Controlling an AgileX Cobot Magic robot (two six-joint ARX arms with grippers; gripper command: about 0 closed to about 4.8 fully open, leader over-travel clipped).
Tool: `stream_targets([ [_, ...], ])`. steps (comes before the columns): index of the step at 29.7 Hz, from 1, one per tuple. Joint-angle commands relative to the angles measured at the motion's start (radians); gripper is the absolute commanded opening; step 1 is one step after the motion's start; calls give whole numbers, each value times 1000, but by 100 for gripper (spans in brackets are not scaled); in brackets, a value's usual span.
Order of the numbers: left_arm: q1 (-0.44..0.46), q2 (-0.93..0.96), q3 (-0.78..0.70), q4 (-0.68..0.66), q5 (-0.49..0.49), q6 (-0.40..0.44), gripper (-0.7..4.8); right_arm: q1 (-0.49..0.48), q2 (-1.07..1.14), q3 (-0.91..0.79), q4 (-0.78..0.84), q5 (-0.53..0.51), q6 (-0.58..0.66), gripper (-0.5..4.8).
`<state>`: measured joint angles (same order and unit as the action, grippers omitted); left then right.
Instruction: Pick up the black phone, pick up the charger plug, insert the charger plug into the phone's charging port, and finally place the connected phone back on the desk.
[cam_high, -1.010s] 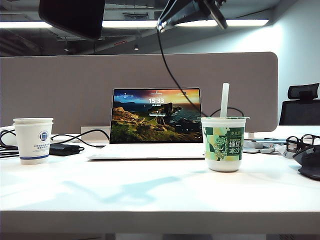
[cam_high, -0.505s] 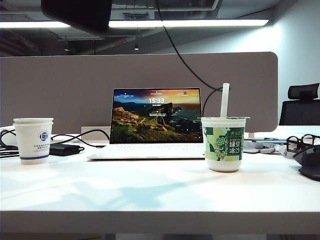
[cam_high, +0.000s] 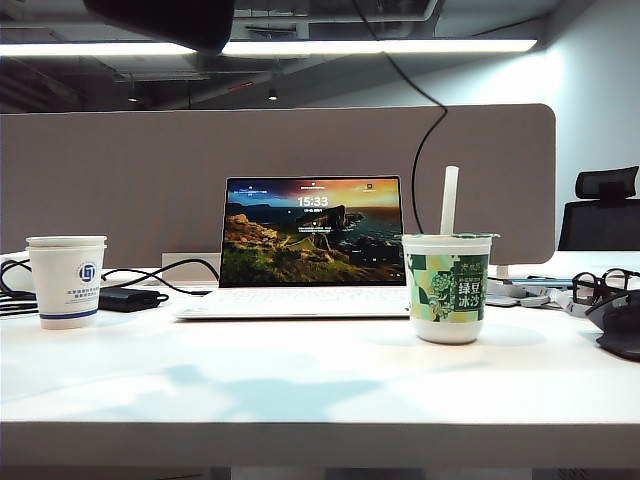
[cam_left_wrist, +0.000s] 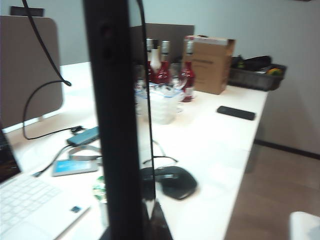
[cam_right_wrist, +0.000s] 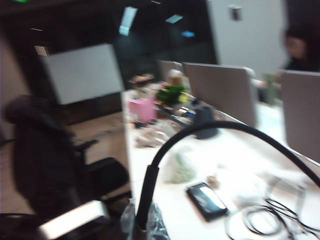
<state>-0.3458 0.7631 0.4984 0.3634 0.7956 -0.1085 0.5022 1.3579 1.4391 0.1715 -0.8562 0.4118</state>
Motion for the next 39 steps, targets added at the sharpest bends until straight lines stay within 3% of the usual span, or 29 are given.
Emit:
stream_targets([
  [1, 0, 12, 11, 93, 54, -58, -6, 2, -4, 3, 64, -68, 61, -1],
  [13, -1, 63, 13, 227, 86, -189, -6, 3, -3, 3, 61, -116, 60, -1],
  [22, -5, 99, 56, 229, 172, -206, -6, 24, -2, 3, 61, -151, 21, -1],
  [39, -79, 137, 98, 229, 159, -179, -6, 58, 10, 3, 58, -222, -63, -1],
])
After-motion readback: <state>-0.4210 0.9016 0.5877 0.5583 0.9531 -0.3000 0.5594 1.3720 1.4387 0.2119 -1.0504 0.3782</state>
